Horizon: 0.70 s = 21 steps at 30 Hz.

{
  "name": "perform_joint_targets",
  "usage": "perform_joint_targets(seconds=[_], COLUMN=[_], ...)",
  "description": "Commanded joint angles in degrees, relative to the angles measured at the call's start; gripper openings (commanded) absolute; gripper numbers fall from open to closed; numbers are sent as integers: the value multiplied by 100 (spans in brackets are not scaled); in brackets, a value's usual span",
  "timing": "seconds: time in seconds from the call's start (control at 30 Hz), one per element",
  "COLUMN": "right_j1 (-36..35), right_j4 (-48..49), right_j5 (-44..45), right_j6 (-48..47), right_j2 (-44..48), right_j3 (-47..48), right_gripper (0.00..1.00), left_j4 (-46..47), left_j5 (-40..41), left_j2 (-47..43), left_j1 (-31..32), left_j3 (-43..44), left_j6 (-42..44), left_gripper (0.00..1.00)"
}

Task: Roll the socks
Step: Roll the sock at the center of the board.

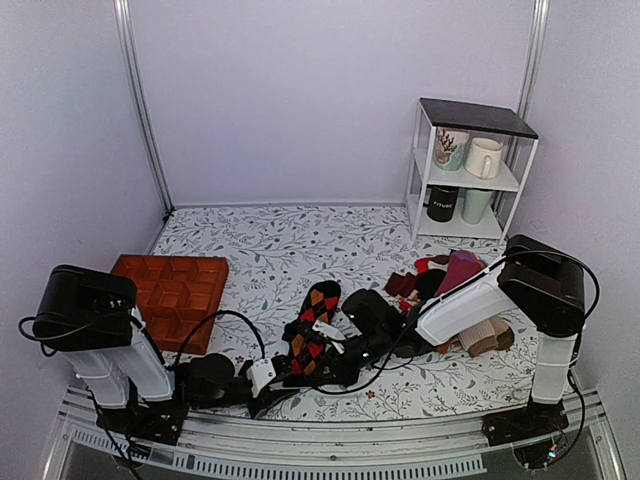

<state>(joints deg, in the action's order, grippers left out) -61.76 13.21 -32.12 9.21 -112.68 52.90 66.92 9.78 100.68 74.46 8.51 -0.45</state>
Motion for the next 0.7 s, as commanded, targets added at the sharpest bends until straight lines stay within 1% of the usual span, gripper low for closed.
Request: perform_joint_targets(seconds=[0.0, 0.03, 0.07, 0.1, 0.13, 0.17, 0.27, 0.37, 0.5, 0.6, 0.67], right_j1=[-56, -56, -56, -56, -60, -52, -56, -51, -51, -56, -54], right_j4=[-1505, -1504, -1501, -1496, -1497, -1489, -1456, -1379, -1054, -442, 50], right_j5=[258, 256, 257, 254, 258, 253, 257, 274, 371, 510, 545], right_j6=[10, 10, 6, 2, -5, -7, -16, -31, -105, -174, -303], right_j2=[-554, -543, -537, -529, -522, -514, -496, -422, -147, 350, 708], right_j3=[-434, -443, -443, -451, -453, -459, -462, -455, -504, -769, -1058], right_gripper=[2, 2, 2, 2, 2, 2, 3, 5, 17, 25, 27], left_j4=[-80, -101, -133, -193, -287, -413, -831, -1155, -1897, -2379, -2633], left_j5=[-24, -37, -43, -100, -171, -244, -527, -659, -765, -927, -1069], left_j2=[174, 179, 182, 168, 146, 122, 11, -155, -419, -530, -531], left_j1=[-46, -45, -59, -66, -79, -90, -99, -105, -163, -270, -370], left_j3=[-8, -8, -8, 0, 13, 44, 123, 133, 180, 241, 296], left_j6=[-196, -229, -278, -308, -345, -373, -462, -725, -1290, -1708, -1959], left_gripper=[31, 30, 25, 17, 7, 0, 0, 0, 0, 0, 0])
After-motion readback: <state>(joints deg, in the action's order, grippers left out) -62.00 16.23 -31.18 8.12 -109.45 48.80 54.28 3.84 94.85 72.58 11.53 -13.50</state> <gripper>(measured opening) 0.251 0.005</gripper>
